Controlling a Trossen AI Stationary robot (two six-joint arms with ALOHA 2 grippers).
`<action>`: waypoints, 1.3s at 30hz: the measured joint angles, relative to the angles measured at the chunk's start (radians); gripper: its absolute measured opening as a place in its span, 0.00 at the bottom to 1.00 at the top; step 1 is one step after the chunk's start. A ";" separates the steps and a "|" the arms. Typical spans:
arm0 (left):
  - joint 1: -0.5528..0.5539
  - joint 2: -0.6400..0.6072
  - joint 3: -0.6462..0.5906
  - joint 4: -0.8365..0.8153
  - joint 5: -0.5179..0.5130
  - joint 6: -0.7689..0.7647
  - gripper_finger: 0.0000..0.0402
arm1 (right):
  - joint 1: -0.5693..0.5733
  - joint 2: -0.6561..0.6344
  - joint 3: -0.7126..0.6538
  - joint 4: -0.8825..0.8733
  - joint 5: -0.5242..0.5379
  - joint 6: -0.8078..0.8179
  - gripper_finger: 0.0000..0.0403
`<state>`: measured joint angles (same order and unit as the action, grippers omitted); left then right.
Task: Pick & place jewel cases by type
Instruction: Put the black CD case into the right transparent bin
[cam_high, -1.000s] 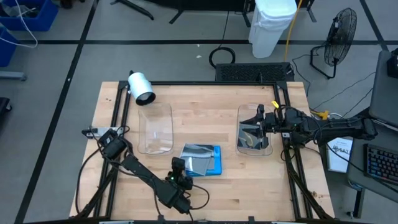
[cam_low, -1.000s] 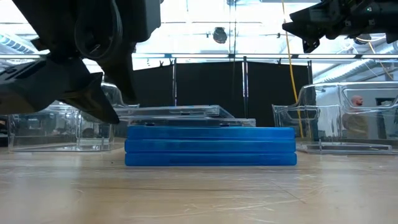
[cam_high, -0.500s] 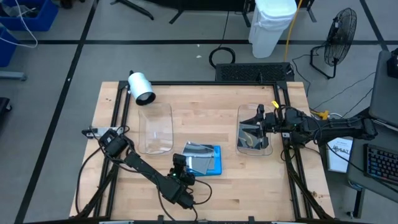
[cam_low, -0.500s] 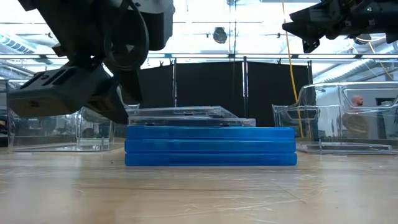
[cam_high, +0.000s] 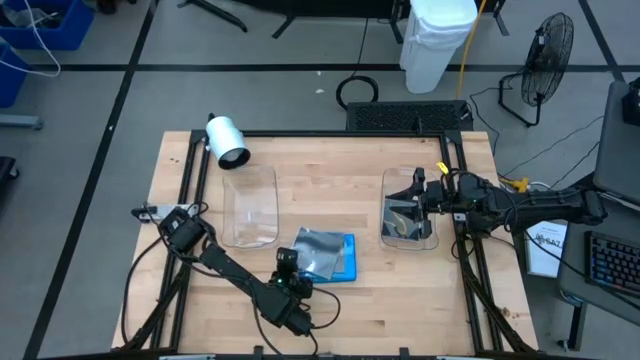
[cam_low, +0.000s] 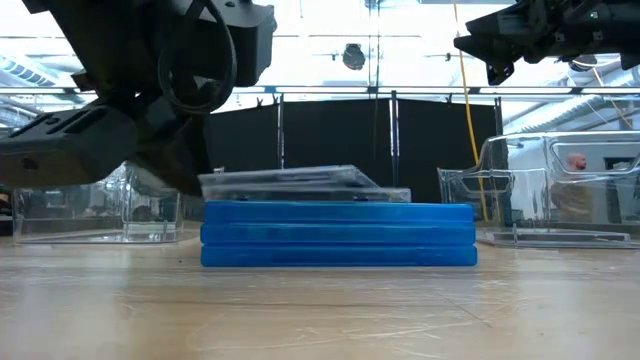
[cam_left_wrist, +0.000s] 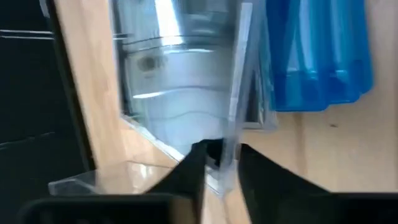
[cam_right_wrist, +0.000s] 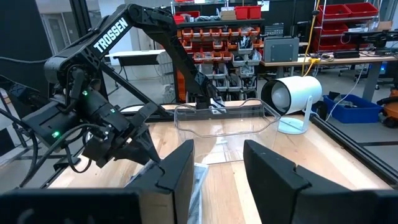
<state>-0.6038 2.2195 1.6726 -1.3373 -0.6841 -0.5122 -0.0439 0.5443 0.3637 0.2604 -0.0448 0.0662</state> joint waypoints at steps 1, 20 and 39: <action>0.000 0.000 0.000 -0.003 -0.007 -0.009 0.14 | 0.000 0.000 0.000 0.000 0.000 0.000 0.32; -0.021 -0.001 0.000 -0.075 -0.040 -0.068 0.08 | 0.000 0.000 0.000 0.002 0.000 0.000 0.32; -0.048 0.002 0.006 -0.165 -0.119 -0.100 0.08 | 0.000 0.000 0.000 0.005 0.000 0.000 0.32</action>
<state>-0.6514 2.2210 1.6785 -1.5019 -0.8034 -0.6123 -0.0438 0.5445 0.3637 0.2653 -0.0448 0.0662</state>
